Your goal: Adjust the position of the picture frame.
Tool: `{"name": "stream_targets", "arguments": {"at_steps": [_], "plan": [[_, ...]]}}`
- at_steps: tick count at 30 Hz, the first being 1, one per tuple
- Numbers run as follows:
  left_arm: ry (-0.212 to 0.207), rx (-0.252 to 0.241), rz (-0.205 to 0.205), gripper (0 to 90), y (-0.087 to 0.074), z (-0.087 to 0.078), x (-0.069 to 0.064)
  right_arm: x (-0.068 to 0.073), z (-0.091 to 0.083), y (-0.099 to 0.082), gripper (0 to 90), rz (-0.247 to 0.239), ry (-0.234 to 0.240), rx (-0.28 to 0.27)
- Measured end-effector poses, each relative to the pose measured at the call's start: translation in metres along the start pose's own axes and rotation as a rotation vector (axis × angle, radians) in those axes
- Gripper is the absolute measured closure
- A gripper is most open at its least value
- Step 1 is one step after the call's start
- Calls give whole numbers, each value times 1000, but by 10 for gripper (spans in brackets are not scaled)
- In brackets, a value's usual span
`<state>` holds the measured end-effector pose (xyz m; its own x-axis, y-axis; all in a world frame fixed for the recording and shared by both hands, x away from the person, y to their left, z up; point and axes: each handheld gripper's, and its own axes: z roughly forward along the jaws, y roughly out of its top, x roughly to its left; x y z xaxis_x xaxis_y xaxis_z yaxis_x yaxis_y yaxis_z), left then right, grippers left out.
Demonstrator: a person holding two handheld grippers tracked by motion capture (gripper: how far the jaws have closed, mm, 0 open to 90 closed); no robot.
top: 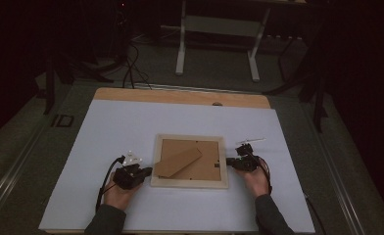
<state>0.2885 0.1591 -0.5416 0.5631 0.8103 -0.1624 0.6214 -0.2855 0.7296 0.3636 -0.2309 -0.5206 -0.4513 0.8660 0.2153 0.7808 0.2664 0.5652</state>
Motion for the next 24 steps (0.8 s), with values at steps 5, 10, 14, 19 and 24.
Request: {"name": "stream_targets", "arguments": {"at_steps": [5, 10, 14, 19, 24], "plan": [[0, -5, -5, 900, 1, 1, 2, 6, -7, -14, 900, -33, 0, -14], [5, -7, -3, 900, 1, 2, 2, 10, -12, -23, 900, -55, 3, -14], [7, -6, -7, 900, 1, 2, 1, 13, -16, -28, 900, -62, 9, -5], [9, 7, -3, 900, 1, 0, 0, 18, -21, -37, 900, -60, 10, 6], [46, 8, 6, 900, 1, -1, -2, 22, -21, -38, 900, -47, 14, 6]]}}
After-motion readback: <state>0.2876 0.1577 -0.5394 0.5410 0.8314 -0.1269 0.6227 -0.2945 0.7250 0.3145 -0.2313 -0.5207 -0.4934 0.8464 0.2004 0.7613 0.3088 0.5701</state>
